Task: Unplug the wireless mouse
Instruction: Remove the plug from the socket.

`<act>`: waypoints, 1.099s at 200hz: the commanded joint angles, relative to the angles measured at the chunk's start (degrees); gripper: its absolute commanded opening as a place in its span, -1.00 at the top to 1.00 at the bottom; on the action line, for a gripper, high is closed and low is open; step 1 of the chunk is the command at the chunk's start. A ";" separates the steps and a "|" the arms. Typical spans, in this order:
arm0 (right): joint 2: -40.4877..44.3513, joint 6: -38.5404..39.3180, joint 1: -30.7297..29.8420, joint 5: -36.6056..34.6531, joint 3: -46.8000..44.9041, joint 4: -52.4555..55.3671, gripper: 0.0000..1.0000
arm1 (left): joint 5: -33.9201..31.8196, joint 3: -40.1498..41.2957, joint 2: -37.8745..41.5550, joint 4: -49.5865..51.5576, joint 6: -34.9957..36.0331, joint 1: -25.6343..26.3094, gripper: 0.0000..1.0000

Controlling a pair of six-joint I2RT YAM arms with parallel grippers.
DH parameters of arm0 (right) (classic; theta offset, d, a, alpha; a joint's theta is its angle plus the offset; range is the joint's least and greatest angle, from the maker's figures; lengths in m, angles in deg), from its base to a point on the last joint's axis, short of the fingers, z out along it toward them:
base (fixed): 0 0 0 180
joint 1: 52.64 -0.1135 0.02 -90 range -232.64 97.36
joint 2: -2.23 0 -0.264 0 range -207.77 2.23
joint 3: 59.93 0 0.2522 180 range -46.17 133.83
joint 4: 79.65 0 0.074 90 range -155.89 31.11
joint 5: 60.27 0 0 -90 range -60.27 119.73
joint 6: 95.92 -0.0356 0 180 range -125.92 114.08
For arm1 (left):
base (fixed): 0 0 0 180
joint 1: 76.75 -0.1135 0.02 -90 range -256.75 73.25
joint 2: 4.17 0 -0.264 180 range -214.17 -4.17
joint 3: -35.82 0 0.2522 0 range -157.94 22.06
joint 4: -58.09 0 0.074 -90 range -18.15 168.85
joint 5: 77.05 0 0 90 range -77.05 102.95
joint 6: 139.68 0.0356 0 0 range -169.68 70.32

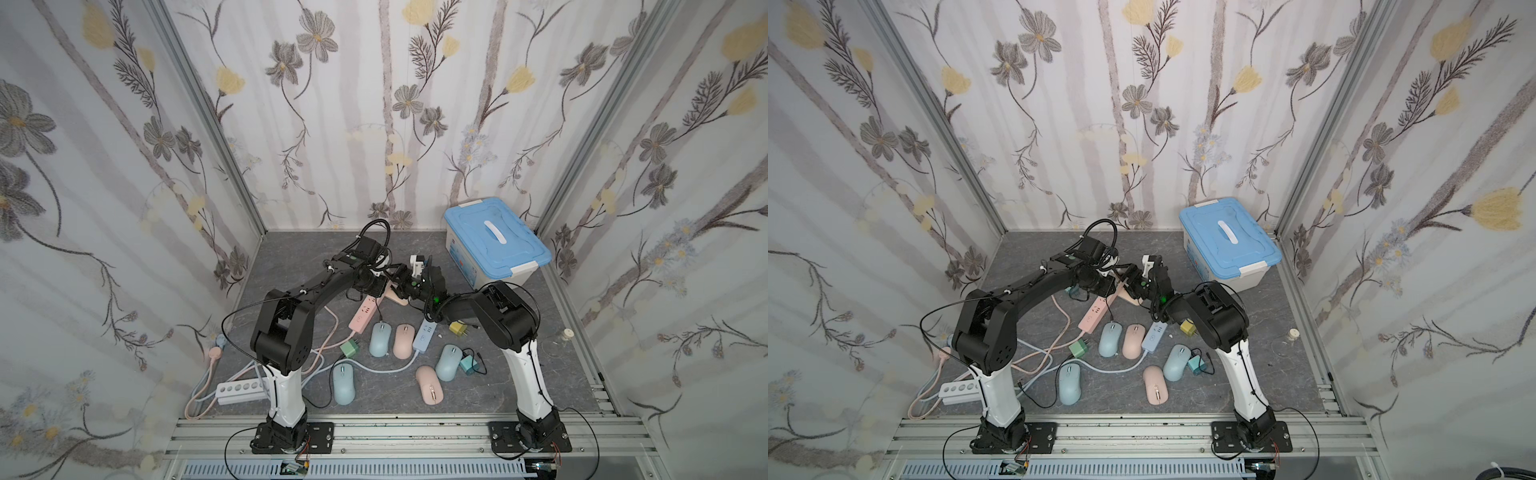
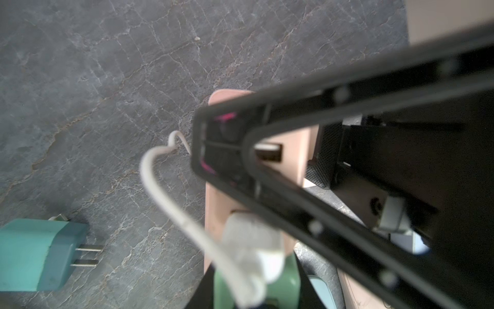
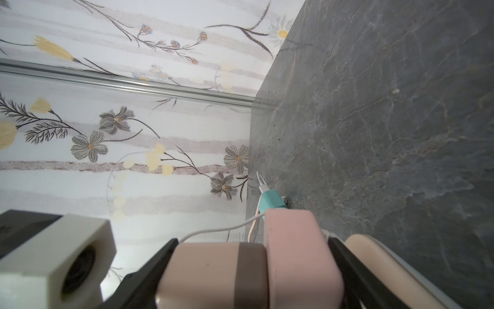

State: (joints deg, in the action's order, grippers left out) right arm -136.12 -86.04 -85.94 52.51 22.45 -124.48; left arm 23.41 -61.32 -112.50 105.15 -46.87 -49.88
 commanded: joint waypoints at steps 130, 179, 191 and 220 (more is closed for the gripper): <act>-1.16 -3.96 -0.63 -3.48 -3.76 -7.25 -0.37 | 0.27 5.89 4.65 -11.12 -6.71 2.22 1.00; -1.14 -2.77 -0.78 -3.14 -4.02 -6.62 -0.38 | 2.78 -6.86 -1.34 8.91 -1.04 2.12 1.00; -1.28 -3.07 -0.84 -3.43 -4.02 -6.75 -0.37 | 0.03 -4.29 0.10 5.14 -2.52 2.18 1.00; -1.61 -3.82 -1.20 -3.92 -3.89 -6.89 -0.37 | -10.58 10.78 9.38 -15.35 -5.15 5.23 1.00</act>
State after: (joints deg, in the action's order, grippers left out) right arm -137.10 -90.10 -86.97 50.11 18.56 -133.81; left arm 18.71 -57.82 -109.03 105.17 -50.41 -46.75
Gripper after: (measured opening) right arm 0.724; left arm 0.301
